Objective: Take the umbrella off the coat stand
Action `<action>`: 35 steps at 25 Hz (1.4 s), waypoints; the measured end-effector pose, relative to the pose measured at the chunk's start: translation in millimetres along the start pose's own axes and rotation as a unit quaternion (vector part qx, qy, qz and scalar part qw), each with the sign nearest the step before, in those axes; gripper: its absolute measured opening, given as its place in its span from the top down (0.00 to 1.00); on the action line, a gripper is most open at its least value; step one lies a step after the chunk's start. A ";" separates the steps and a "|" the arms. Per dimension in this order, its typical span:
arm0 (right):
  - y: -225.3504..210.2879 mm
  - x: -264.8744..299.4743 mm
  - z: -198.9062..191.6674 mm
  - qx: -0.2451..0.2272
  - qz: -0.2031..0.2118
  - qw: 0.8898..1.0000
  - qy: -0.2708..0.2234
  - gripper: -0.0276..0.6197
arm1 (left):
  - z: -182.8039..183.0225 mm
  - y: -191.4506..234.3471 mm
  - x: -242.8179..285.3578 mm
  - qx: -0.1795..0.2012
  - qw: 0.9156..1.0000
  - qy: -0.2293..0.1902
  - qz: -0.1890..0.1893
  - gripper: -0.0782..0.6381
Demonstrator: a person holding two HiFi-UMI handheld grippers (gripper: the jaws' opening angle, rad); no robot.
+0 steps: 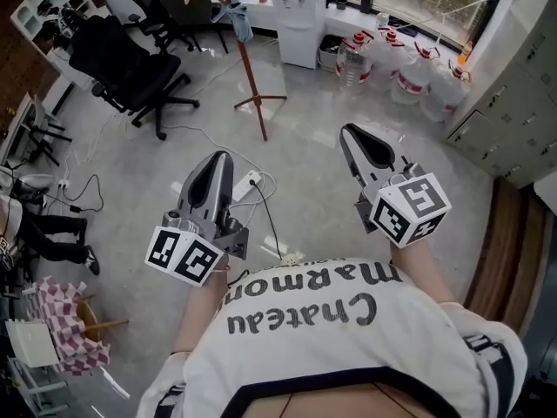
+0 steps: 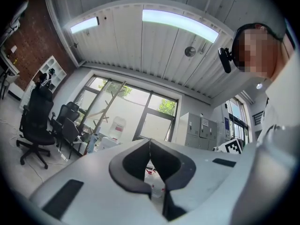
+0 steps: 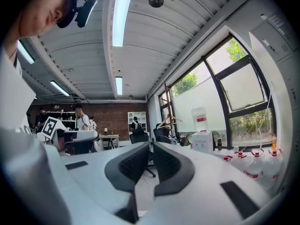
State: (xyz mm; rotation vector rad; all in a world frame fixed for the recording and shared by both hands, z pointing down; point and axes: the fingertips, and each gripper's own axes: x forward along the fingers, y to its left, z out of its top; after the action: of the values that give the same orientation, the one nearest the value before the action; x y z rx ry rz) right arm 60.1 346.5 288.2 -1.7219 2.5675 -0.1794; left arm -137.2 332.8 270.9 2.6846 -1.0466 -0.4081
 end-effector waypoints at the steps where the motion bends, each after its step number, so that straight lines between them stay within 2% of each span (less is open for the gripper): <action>1: 0.2 12.6 2.9 -0.001 0.001 1.000 -0.001 0.89 | 5.1 10.6 4.2 0.001 1.000 -0.002 0.002 0.86; 8: 0.8 92.7 7.1 0.004 0.013 1.000 0.001 0.89 | 25.5 77.2 31.0 0.002 1.000 -0.004 0.010 0.86; 14: 15.5 140.5 2.3 -0.019 0.021 1.000 0.001 0.89 | 34.0 119.0 39.5 0.003 1.000 -0.007 0.003 0.86; 19: 21.4 156.7 -3.3 -0.034 0.031 0.999 0.009 0.89 | 34.1 137.4 43.0 0.004 1.000 -0.015 0.003 0.86; 24: 15.8 166.3 -12.0 -0.036 0.024 0.999 0.024 0.89 | 20.0 146.7 52.2 -0.016 1.000 0.000 -0.001 0.86; 35: -32.1 216.7 -17.9 -0.034 0.038 0.998 0.034 0.89 | 9.0 175.3 112.8 -0.022 1.000 -0.004 0.007 0.86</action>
State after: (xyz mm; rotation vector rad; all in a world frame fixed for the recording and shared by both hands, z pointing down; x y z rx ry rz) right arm 5.2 135.5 315.7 -1.6640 2.7142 -0.1508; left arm -169.8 128.5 297.6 2.6366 -1.0454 -0.4341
